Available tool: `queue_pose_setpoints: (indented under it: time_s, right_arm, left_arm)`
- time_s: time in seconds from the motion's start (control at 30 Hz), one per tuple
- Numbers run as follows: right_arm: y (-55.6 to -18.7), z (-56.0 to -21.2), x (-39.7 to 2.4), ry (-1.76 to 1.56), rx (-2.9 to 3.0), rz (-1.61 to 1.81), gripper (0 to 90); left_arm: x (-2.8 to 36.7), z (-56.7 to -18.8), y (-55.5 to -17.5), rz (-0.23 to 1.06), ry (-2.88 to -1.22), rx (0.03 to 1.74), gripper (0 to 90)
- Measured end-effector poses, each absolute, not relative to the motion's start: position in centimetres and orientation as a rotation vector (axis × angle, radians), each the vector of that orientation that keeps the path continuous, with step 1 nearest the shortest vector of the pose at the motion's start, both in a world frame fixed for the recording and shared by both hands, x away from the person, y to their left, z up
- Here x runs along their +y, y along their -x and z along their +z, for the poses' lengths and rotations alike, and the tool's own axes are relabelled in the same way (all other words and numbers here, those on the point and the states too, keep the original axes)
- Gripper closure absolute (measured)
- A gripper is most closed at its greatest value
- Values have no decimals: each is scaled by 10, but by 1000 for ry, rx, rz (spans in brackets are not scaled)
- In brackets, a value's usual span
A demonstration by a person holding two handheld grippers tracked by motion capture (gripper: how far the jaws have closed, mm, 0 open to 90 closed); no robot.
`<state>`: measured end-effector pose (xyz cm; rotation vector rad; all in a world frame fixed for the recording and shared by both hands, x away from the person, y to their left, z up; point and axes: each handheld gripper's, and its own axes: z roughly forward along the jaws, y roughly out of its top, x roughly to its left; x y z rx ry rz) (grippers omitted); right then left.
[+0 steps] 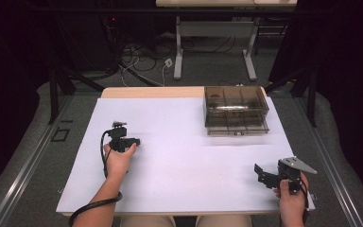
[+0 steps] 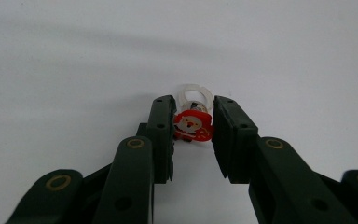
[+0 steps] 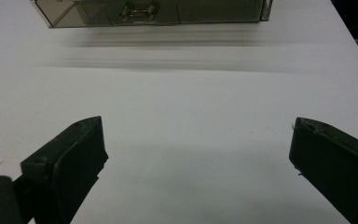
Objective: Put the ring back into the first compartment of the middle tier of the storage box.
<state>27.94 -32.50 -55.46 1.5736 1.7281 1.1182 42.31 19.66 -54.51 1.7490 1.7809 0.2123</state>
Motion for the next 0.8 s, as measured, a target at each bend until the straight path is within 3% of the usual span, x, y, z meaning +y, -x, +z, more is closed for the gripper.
queue_pose_setpoints:
  time_s: [0.8]
  right_arm:
    - [-280,-555,-325,-1559,1731,1117,32]
  left_arm:
    - [198,-538,-424,216,-1727,1776,708]
